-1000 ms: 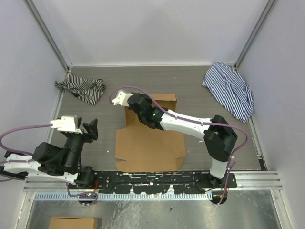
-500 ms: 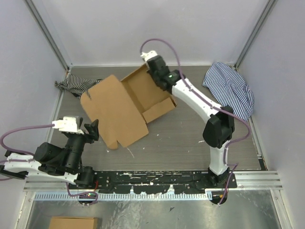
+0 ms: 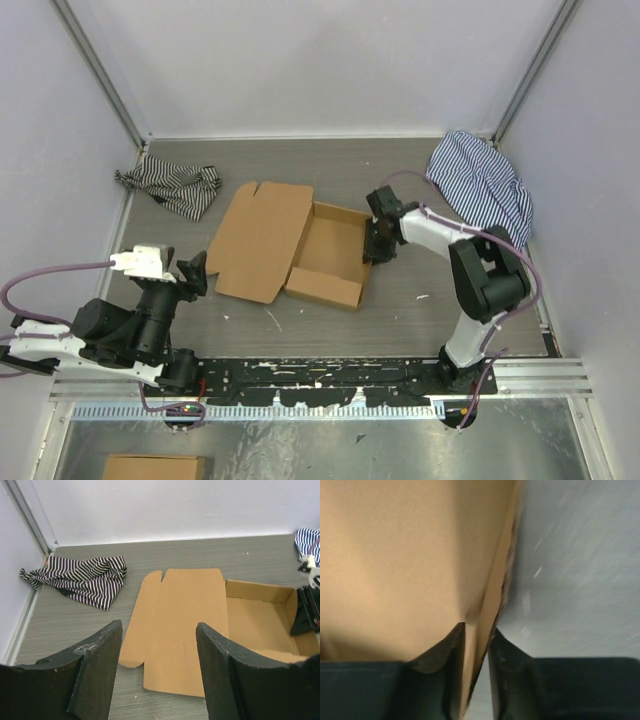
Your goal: Fold the paper box
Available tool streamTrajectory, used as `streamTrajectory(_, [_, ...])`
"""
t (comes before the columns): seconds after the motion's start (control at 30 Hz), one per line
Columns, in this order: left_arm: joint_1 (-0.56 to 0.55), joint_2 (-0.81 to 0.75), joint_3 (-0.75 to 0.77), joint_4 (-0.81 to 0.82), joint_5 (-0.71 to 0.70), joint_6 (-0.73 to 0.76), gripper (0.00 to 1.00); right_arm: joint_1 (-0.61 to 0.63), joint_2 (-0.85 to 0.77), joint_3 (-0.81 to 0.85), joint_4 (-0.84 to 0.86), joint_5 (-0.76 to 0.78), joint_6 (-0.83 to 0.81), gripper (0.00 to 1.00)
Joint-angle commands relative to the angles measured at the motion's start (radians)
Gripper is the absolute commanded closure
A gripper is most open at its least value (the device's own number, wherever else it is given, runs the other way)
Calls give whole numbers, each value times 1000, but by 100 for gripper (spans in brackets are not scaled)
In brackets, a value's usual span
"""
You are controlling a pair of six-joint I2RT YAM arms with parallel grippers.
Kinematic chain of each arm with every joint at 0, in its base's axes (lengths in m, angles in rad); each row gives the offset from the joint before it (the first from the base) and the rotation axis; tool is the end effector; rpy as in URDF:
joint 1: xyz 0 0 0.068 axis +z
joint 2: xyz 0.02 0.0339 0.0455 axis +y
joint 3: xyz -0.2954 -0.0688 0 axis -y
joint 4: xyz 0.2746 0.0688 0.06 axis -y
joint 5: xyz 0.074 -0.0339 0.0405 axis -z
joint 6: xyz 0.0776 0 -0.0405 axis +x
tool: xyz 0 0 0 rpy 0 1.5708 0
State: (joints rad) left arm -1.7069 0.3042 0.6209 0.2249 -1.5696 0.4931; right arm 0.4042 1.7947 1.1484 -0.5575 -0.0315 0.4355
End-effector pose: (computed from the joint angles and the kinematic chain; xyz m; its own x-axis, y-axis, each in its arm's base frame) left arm 0.0709 -0.0540 0.3827 -0.0060 -0.0481 -0.9988 0.1366 0.9894 -0.0485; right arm 0.3625 0.1577 0.1426 -0.9483 0.0530 -0.3129 -0.0038 0.9840 0.1780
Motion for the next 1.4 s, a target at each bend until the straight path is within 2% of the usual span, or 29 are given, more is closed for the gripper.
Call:
streamTrajectory(0.0, [-8,-9,-7,-6,-125,-11,33,92,-243,-149,217,-174,332,64])
streamTrajectory(0.1, [-8,-8,-10,-7,-127,-21,32,205,-360,-194,206,-104,414,52])
streamTrajectory(0.2, [-10,-11,-10,-23,-126,-43,31,316,-434,-159,108,14,406,39])
streamTrajectory(0.43, [-10,-18,5,-85,-126,-66,32,352,-472,-56,-176,309,205,36])
streamTrajectory(0.5, [-10,-25,5,-91,-125,-76,32,369,-479,-56,-181,309,150,37])
streamTrajectory(0.67, [-11,-49,-2,-92,-126,-83,32,613,-513,-41,-7,188,-74,39])
streamTrajectory(0.7, [-13,-54,-3,-93,-127,-85,32,669,-504,-25,21,184,-110,40])
streamTrajectory(0.8, [-13,-67,-11,-93,-125,-89,33,799,-409,51,-16,309,-172,39])
streamTrajectory(0.93, [-15,-78,-13,-94,-126,-92,33,898,-250,112,-54,434,-207,39])
streamTrajectory(1.2, [-16,-100,-17,-99,-126,-100,35,937,-78,157,-49,584,-191,39])
streamTrajectory(1.37, [-16,-106,-16,-111,-126,-108,36,939,-34,173,-46,594,-208,39])
